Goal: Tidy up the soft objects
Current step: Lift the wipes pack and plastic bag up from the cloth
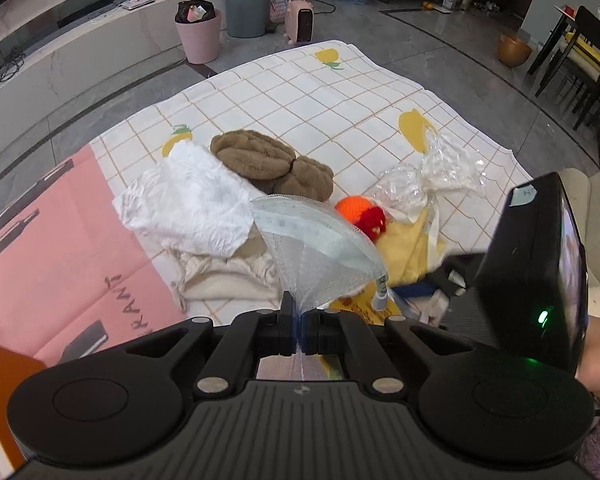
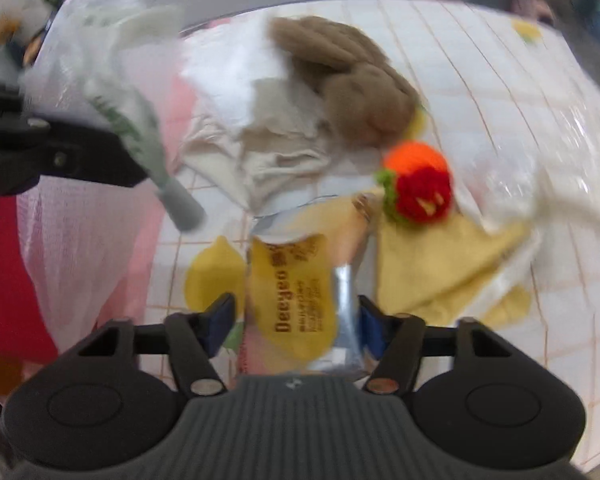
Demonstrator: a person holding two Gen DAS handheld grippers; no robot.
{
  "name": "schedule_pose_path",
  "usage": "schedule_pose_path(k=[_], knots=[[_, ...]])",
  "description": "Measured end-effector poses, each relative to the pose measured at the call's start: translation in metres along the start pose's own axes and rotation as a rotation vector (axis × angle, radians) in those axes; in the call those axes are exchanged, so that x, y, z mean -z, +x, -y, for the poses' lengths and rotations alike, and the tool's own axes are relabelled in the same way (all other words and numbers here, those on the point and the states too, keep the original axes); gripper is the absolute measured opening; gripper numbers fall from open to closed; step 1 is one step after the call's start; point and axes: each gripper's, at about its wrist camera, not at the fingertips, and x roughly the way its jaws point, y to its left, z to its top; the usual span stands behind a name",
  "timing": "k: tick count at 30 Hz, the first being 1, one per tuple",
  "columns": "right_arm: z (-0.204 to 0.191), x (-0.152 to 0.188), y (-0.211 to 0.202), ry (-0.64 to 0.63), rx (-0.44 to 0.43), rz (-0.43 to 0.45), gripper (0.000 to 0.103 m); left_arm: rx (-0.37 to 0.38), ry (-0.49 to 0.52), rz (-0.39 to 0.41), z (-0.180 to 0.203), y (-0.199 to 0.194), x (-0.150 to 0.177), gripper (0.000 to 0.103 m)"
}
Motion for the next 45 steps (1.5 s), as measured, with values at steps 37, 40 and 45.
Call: schedule_pose_path(k=[37,40,45], knots=[[-0.055,0.023,-0.046,-0.065,-0.065,0.033,0.048,-0.034,-0.095,0.114,-0.025,-0.051,0.019,0.003],[-0.045,0.023,-0.048,-0.039,-0.062,0.081,0.047,-0.033,-0.100,0.122,-0.026,-0.052,0.021,0.003],[-0.050,0.024,-0.054,-0.015,-0.020,0.133,0.047,-0.028,-0.107,0.154,-0.029,-0.063,0.026,0.002]])
